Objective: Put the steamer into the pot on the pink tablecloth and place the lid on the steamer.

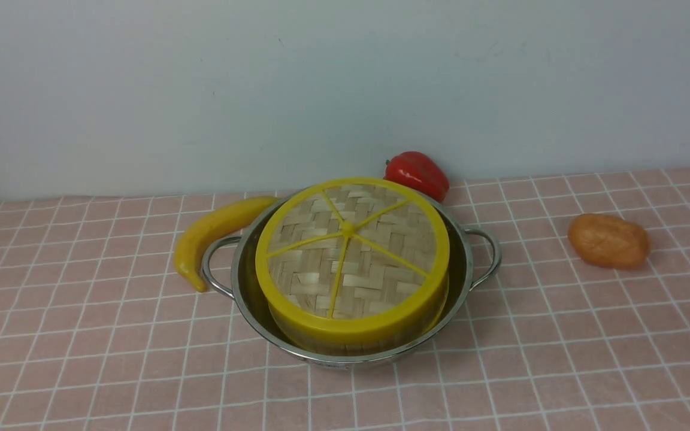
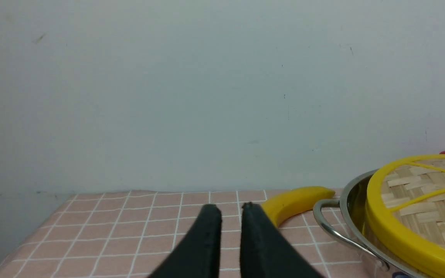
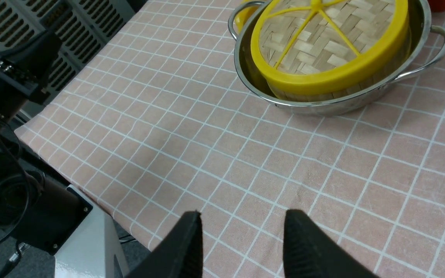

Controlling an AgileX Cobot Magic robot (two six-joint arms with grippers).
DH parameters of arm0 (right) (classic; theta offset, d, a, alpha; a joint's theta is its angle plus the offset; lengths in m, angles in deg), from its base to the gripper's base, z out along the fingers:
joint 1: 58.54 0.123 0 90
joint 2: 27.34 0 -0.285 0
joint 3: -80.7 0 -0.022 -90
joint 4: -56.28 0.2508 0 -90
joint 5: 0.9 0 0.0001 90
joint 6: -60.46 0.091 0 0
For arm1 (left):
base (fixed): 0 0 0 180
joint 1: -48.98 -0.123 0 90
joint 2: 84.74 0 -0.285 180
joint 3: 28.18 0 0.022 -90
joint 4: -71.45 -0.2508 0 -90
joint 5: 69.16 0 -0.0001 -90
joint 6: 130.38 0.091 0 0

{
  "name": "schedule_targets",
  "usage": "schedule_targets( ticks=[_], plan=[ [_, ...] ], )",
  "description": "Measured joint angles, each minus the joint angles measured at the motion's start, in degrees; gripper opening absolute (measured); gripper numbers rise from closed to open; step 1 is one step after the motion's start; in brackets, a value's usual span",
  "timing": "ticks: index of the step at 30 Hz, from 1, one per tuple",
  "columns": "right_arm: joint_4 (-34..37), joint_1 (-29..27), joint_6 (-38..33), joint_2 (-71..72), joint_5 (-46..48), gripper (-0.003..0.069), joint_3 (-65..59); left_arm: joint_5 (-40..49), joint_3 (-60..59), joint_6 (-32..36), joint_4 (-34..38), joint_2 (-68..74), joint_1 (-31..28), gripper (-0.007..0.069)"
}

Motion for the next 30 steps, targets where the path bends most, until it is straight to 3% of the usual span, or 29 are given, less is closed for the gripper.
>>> schedule_targets(
  ticks=[12,18,22,30],
  plan=[
    [0.7,-0.3,0.2,0.0,0.0,0.0302,0.0,0.0,0.0,0.0,0.0,0.0,0.0,0.0099],
    [-0.8,-7.8,-7.6,0.6,-1.4,0.0302,-0.1,0.0,0.0,0.0,-0.1,0.0,0.0,0.0113],
    [-2.1,-13.8,-16.3,0.6,-16.8,0.0302,-1.3,0.0,0.0,0.1,-0.1,0.0,0.0,0.0118],
    [-2.5,-18.8,-22.7,1.4,-37.6,0.0302,-12.8,0.0,0.0,0.1,-0.1,0.0,0.0,0.0129]
  ],
)
